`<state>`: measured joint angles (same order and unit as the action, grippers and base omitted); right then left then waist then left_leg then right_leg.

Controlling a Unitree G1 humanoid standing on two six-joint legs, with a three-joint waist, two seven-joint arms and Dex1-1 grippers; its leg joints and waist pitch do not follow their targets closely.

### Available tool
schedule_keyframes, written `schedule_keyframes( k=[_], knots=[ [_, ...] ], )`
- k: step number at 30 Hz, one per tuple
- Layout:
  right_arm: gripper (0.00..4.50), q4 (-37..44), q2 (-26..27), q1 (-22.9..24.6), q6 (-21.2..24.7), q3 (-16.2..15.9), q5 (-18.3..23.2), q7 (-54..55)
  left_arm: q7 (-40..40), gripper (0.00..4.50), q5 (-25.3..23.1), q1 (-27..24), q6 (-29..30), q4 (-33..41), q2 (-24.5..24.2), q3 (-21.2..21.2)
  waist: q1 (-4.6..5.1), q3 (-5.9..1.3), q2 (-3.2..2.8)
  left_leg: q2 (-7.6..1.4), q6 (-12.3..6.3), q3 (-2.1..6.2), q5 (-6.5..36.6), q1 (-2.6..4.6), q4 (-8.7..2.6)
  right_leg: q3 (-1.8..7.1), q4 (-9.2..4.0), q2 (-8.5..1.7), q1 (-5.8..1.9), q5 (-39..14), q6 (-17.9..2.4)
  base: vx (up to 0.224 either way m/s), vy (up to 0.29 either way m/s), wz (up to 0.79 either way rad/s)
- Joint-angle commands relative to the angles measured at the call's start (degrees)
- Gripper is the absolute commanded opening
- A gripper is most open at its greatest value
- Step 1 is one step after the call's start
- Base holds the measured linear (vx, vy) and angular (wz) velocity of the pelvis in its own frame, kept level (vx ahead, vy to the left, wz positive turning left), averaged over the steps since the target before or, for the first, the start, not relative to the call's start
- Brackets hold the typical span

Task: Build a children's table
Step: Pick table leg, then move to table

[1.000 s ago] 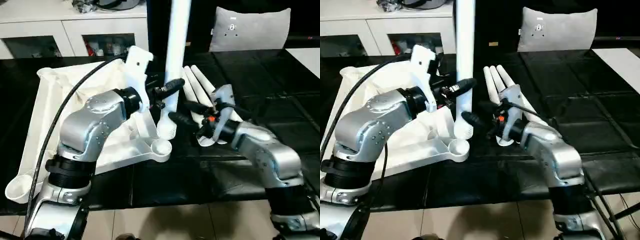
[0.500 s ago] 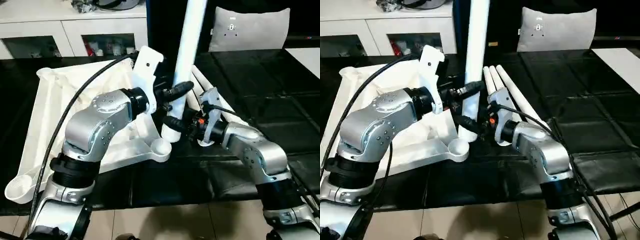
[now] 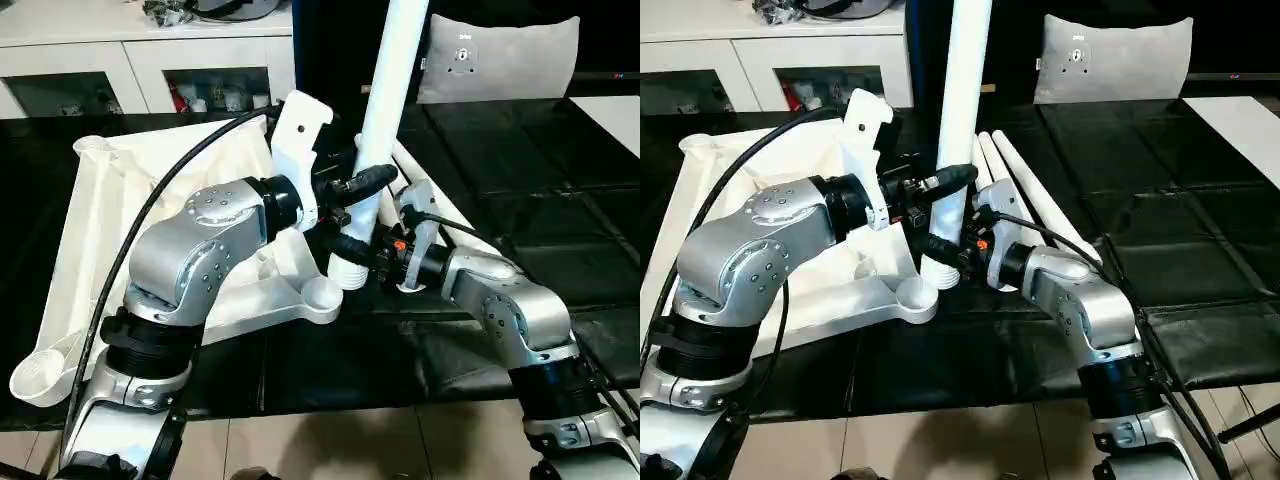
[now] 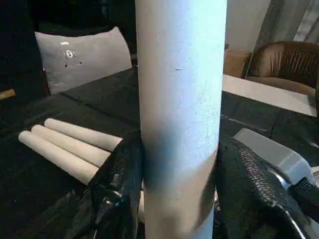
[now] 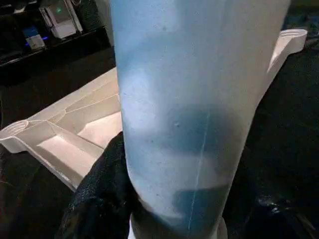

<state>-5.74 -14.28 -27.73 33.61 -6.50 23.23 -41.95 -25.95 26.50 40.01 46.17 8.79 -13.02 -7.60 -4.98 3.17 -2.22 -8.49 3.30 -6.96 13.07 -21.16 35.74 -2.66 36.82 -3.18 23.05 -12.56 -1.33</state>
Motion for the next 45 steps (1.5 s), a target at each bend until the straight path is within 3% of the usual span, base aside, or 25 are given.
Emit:
schedule_keyframes(
  k=[1,3,4,7,10,13,15,19,21,24,26,29,30,33,36,42,43,45],
  knots=[
    [1.91,0.35,0.14,-0.92,1.49,1.39,1.71,-0.07,-0.34,1.82,-0.31,0.95,-0.14,1.65,-0.57,0.24,-0.01,-4.17,0.85,-2.88,-4.56,0.08,-5.38,-0.50,-3.13,2.70,-3.64,-4.34,-4.48,2.91,-13.39,0.000,0.000,0.00],
    [1.91,0.88,0.02,-0.64,1.36,1.34,1.58,-0.20,-1.00,1.82,0.70,0.94,-0.03,1.83,-0.36,0.96,-0.07,-4.18,0.60,-2.86,-4.45,0.08,-5.26,-0.46,-3.08,2.70,-3.67,-4.32,-4.42,2.76,-13.36,0.000,0.000,0.00],
    [1.91,1.02,0.04,-0.53,1.18,1.35,1.62,-0.37,-1.35,2.38,1.13,0.92,0.01,2.00,-0.27,1.19,-0.05,-4.18,0.73,-2.86,-4.34,0.05,-5.25,-0.51,-3.09,2.70,-3.70,-4.31,-4.45,2.88,-13.35,0.000,0.000,0.00],
    [1.91,0.81,0.35,-0.23,1.16,1.59,1.36,0.34,-3.30,2.59,4.55,0.43,1.55,3.21,0.54,2.12,-0.11,-4.16,0.40,-2.85,-3.92,0.07,-4.93,-0.44,-3.12,2.68,-3.65,-4.35,-4.41,2.87,-13.64,0.000,0.000,0.00],
    [1.91,0.65,0.60,-0.13,1.72,2.00,1.49,1.17,-4.29,2.96,6.46,-0.24,2.10,4.02,1.15,2.49,-0.04,-4.15,0.46,-2.95,-3.80,0.12,-4.63,-0.47,-3.16,2.68,-3.62,-4.31,-4.44,3.43,-14.04,0.000,0.000,0.00],
    [1.91,0.68,0.66,-0.13,2.08,2.29,1.85,1.80,-6.03,3.01,7.63,-0.94,2.51,4.96,0.75,1.89,-0.06,-4.14,0.44,-2.92,-3.78,0.14,-4.46,-0.43,-3.21,2.69,-3.69,-4.33,-4.47,3.27,-14.09,0.000,0.000,0.00],
    [1.91,0.76,0.73,-0.16,2.26,2.58,2.10,2.07,-7.65,3.40,8.84,-1.78,2.95,6.11,0.45,1.15,-0.03,-4.16,0.26,-2.95,-3.61,0.16,-4.41,-0.46,-3.19,2.69,-3.66,-4.34,-4.47,3.15,-13.97,0.000,0.000,0.00],
    [1.91,1.56,1.32,0.09,2.67,3.37,3.01,2.53,-7.71,3.49,11.82,-2.16,3.90,6.16,2.15,3.29,-0.07,-4.13,0.31,-2.90,-2.98,0.06,-3.83,-0.34,-3.23,2.75,-3.75,-4.25,-4.44,3.06,-14.24,0.000,0.000,0.00],
    [1.91,2.16,1.75,0.40,2.63,3.54,3.51,2.55,-8.39,3.82,13.94,-2.86,3.51,6.40,3.07,4.66,-0.09,-4.11,0.17,-2.91,-2.97,0.09,-3.83,-0.38,-3.24,2.72,-3.72,-4.23,-4.43,3.07,-14.28,0.000,0.000,0.00],
    [1.90,3.04,2.45,0.88,0.94,3.95,3.26,3.67,-7.65,3.94,15.20,-3.46,2.31,6.15,3.90,7.51,-0.01,-4.07,0.15,-2.91,-2.88,0.08,-3.13,-0.48,-3.28,2.76,-3.86,-4.30,-4.56,3.16,-14.44,0.000,0.000,0.00],
    [1.90,4.20,2.71,1.33,1.07,4.30,2.77,5.44,-8.33,4.21,16.81,-4.48,1.43,7.16,2.97,9.99,0.15,-4.00,-0.13,-2.82,-2.58,0.15,-2.59,-0.45,-3.34,2.70,-3.94,-4.18,-4.60,2.37,-13.74,0.000,0.000,0.00],
    [1.90,6.63,2.14,2.65,2.54,4.05,1.70,7.19,-9.49,4.29,19.59,-7.27,2.87,9.87,0.22,13.07,0.43,-3.91,-0.21,-2.79,-1.71,0.18,-1.44,-0.41,-3.52,2.72,-4.07,-4.13,-4.61,0.82,-13.16,0.000,0.000,0.00],
    [1.90,7.05,2.03,2.90,2.64,3.99,1.43,7.47,-9.62,4.29,19.63,-7.78,3.06,10.22,-0.33,13.35,0.60,-3.84,-0.49,-2.83,-1.17,0.16,-0.75,-0.29,-3.60,2.70,-4.14,-3.92,-4.40,-0.27,-12.55,0.000,0.000,0.00],
    [1.90,12.02,2.51,6.13,3.45,5.45,0.18,11.58,-8.68,4.29,10.92,-15.28,0.65,12.20,-6.93,11.75,0.90,-3.67,-0.54,-3.01,-0.82,0.22,0.40,-0.20,-3.93,2.71,-4.32,-3.82,-4.23,-2.20,-11.32,0.000,0.000,0.00],
    [1.90,15.82,3.64,8.24,3.03,6.47,0.21,14.39,-5.38,4.29,3.40,-19.91,-2.56,12.26,-9.70,9.18,1.40,-3.61,-0.42,-3.09,-0.20,0.27,2.06,-0.02,-4.23,2.74,-4.78,-3.80,-3.96,-5.42,-9.14,0.000,0.000,0.00],
    [1.90,19.82,5.21,11.99,2.27,5.58,-1.21,18.52,3.36,4.29,-2.21,-25.48,-6.55,12.39,-7.56,9.29,1.65,-3.28,-0.52,-3.18,0.90,0.36,4.95,-0.15,-4.64,2.88,-5.21,-4.00,-3.83,-9.15,-8.94,0.000,0.000,0.00],
    [1.90,20.57,5.36,12.77,2.63,5.06,-1.48,19.11,5.51,4.29,-3.56,-26.43,-6.99,12.68,-7.12,9.03,1.66,-3.28,-0.74,-3.13,0.99,0.40,4.90,-0.21,-4.61,2.88,-5.19,-3.95,-3.82,-8.95,-8.80,0.000,0.000,0.00],
    [1.90,22.54,5.53,14.09,4.69,4.34,-2.18,21.17,10.42,4.29,-5.41,-29.13,-6.71,13.46,-4.43,10.05,1.84,-3.34,-0.54,-3.13,1.05,0.43,4.32,-0.35,-4.56,2.92,-5.13,-4.00,-3.98,-7.78,-8.66,0.000,0.000,0.00]
  ],
)
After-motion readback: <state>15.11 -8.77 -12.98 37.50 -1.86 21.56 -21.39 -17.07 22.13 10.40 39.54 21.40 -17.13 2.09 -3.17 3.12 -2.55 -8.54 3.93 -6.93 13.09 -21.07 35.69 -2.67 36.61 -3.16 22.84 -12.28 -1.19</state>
